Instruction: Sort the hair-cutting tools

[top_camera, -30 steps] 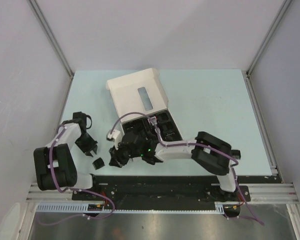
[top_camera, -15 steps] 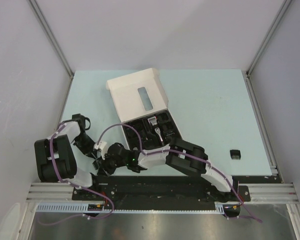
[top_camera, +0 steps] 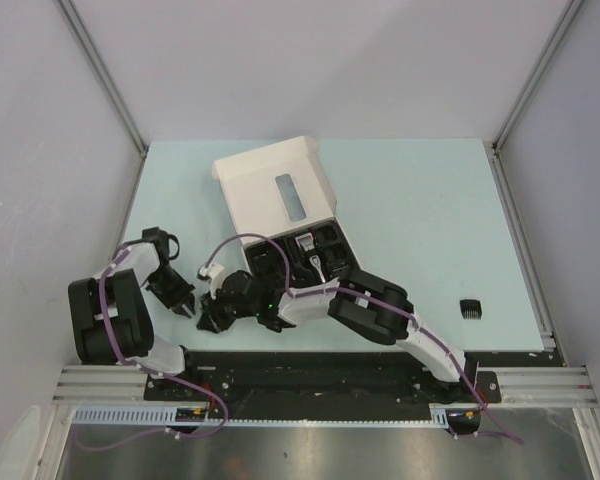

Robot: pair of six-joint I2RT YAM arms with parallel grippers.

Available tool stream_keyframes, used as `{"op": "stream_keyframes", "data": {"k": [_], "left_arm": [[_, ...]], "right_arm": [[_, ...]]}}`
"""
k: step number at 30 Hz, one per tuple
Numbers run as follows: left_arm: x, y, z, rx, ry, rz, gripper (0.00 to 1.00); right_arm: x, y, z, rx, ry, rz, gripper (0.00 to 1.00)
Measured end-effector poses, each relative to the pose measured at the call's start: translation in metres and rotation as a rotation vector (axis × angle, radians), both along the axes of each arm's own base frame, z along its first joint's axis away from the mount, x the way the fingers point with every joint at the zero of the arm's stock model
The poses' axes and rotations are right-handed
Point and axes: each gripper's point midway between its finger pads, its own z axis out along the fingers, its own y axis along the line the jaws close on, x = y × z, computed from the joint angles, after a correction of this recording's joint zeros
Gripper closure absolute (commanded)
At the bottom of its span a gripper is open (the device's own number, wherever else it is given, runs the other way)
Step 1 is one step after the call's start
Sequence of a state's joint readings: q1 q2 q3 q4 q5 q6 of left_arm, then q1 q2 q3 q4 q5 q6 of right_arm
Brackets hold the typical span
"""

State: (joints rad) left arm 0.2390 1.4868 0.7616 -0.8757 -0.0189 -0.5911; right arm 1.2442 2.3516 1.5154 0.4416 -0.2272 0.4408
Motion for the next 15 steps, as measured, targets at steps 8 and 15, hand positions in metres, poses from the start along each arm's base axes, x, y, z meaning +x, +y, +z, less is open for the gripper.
{"op": "stream_keyframes", "data": {"k": [8,15], "left_arm": [[0.029,-0.003,0.01,-0.033,-0.096,0.001,0.77],[0.044,0.002,0.019,-0.018,-0.161,-0.037,0.64]], "right_arm": [[0.041,-0.017,0.0,0.004,0.007,-0.08,0.69],[0.039,-0.043,0.004,-0.071,-0.002,-0.076,0.66]]}}
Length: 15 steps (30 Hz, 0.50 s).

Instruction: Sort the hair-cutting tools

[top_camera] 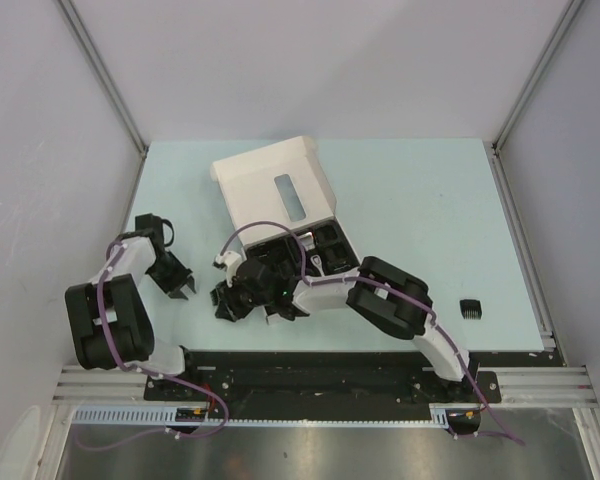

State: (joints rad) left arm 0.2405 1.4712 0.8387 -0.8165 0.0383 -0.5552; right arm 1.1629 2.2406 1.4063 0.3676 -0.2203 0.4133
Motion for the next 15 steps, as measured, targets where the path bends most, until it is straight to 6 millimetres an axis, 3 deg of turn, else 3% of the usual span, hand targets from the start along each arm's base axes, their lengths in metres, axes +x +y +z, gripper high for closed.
{"op": "stream_keyframes", "data": {"k": [5,9,12,15], "left_arm": [[0.019,0.002,0.02,0.015,-0.117,-0.069,0.54],[0.035,-0.003,0.034,0.034,-0.202,-0.164,0.44],[0.047,-0.018,0.036,0.082,-0.244,-0.3,0.47],[0.058,-0.032,0.035,0.124,-0.253,-0.393,0.63]], "right_arm": [[-0.017,-0.01,0.034,-0.014,-0.032,0.034,0.66],[-0.018,-0.022,0.089,0.01,-0.087,0.015,0.65],[-0.006,-0.044,0.128,0.019,-0.126,-0.047,0.65],[0.013,-0.077,0.151,-0.002,-0.147,-0.136,0.64]]}}
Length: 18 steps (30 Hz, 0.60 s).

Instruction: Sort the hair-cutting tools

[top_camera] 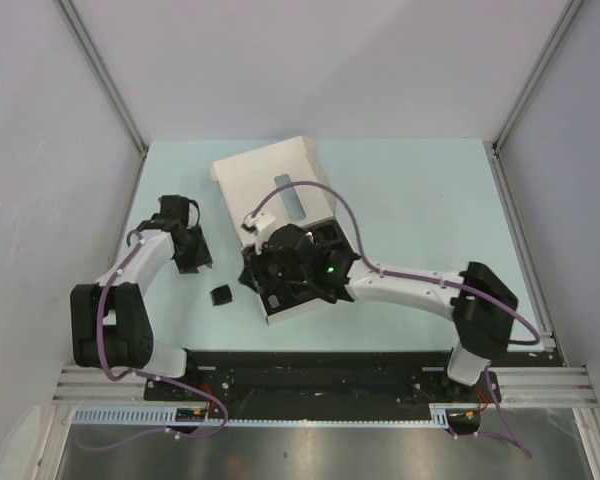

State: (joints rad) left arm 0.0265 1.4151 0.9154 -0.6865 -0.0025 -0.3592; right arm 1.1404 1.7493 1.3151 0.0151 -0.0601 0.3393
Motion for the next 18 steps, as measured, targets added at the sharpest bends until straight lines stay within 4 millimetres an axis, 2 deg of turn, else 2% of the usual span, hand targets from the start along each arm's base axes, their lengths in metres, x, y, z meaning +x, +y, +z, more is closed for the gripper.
{"op": "stream_keyframes", "data": {"k": [1,4,9,12,16,18], "left_arm": [[0.005,-0.001,-0.002,0.01,-0.002,-0.011,0.69],[0.01,0.003,-0.015,0.036,0.021,0.001,0.71],[-0.004,0.009,-0.035,0.062,0.078,0.038,0.71],[-0.01,0.002,-0.039,0.065,0.099,0.021,0.71],[-0.01,-0.02,-0.04,0.049,0.091,-0.029,0.71],[-0.016,-0.028,-0.046,0.04,0.101,-0.03,0.71]], "right_arm": [[0.005,-0.015,0.005,-0.013,-0.005,-0.036,0.64],[0.016,-0.054,0.009,-0.046,-0.009,-0.125,0.64],[0.012,-0.108,0.0,-0.1,0.028,-0.217,0.66],[0.01,-0.127,0.0,-0.106,0.043,-0.251,0.66],[0.012,-0.151,0.005,-0.111,0.049,-0.303,0.66],[0.014,-0.163,0.01,-0.109,0.048,-0.328,0.65]]}}
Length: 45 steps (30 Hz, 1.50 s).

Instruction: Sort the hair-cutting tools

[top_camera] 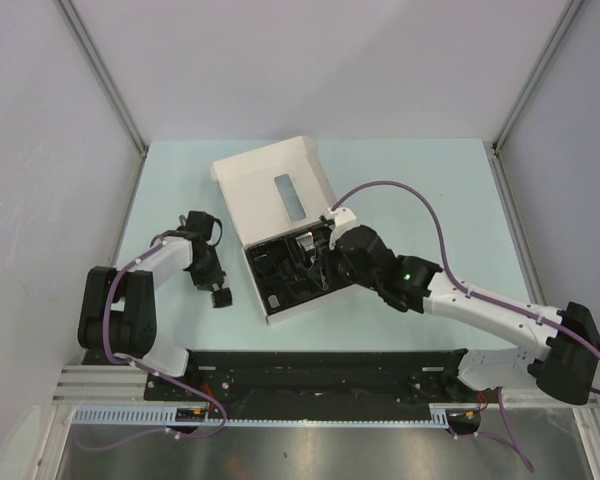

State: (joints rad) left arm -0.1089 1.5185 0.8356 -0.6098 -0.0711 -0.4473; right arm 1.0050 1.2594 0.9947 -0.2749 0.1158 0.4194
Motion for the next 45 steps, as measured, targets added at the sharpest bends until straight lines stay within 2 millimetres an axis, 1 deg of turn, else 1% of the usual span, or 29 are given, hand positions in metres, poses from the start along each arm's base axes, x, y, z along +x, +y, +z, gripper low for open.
{"op": "stream_keyframes", "data": {"k": [2,6,8,11,14,17,19,22,24,26,27,29,30,31,32,33,37,39,43,45], "left_arm": [[-0.013,-0.003,-0.006,-0.008,0.029,0.02,0.7],[-0.029,-0.004,-0.006,-0.024,0.02,0.065,0.69],[-0.036,-0.006,-0.006,-0.03,0.022,0.079,0.69],[-0.045,-0.011,-0.005,-0.047,0.024,0.09,0.66],[-0.052,-0.014,-0.003,-0.063,0.024,0.103,0.6],[-0.056,-0.013,0.001,-0.062,0.014,0.128,0.6],[-0.057,-0.01,0.002,-0.049,0.011,0.148,0.64],[-0.062,-0.006,-0.002,-0.026,0.038,0.17,0.71],[-0.065,-0.004,-0.008,-0.008,0.068,0.187,0.74],[-0.066,-0.003,-0.008,0.002,0.08,0.206,0.76],[-0.066,-0.002,-0.008,0.006,0.08,0.216,0.83],[-0.067,-0.002,-0.008,0.013,0.081,0.231,0.89],[-0.067,-0.002,-0.008,0.016,0.082,0.236,0.97],[-0.068,-0.002,-0.007,0.021,0.083,0.238,0.99],[-0.069,-0.003,-0.007,0.027,0.087,0.239,1.0],[-0.072,-0.004,-0.007,0.033,0.093,0.234,0.96],[-0.085,-0.012,-0.008,0.052,0.133,0.192,0.99],[-0.095,-0.021,-0.008,0.054,0.158,0.156,1.0],[-0.108,-0.036,-0.008,0.039,0.179,0.106,0.99],[-0.115,-0.046,-0.006,0.026,0.183,0.075,0.94]], "right_arm": [[0.003,-0.009,0.005,0.006,-0.003,-0.023,0.65],[0.015,-0.033,0.016,0.019,-0.015,-0.087,0.64],[0.022,-0.041,0.018,0.02,-0.017,-0.114,0.64],[0.029,-0.049,0.018,0.016,-0.014,-0.138,0.64],[0.03,-0.053,0.015,0.01,-0.006,-0.141,0.64],[0.03,-0.054,0.014,0.009,0.001,-0.134,0.64],[0.029,-0.054,0.012,0.009,0.006,-0.129,0.64],[0.027,-0.054,0.008,0.005,0.017,-0.12,0.64],[0.026,-0.055,0.004,0.0,0.026,-0.116,0.64],[0.024,-0.056,0.001,-0.003,0.032,-0.114,0.65],[0.024,-0.057,0.0,-0.004,0.035,-0.114,0.64],[0.023,-0.059,-0.001,-0.003,0.037,-0.115,0.65],[0.023,-0.06,-0.001,-0.001,0.037,-0.116,0.65],[0.022,-0.061,-0.001,0.001,0.036,-0.117,0.65],[0.022,-0.062,-0.001,0.003,0.035,-0.12,0.64],[0.023,-0.064,0.0,0.007,0.033,-0.123,0.64],[0.024,-0.072,0.0,0.013,0.032,-0.145,0.64],[0.026,-0.077,-0.002,0.013,0.033,-0.159,0.64],[0.029,-0.084,-0.007,0.008,0.043,-0.18,0.64],[0.03,-0.086,-0.01,0.005,0.049,-0.186,0.64]]}}
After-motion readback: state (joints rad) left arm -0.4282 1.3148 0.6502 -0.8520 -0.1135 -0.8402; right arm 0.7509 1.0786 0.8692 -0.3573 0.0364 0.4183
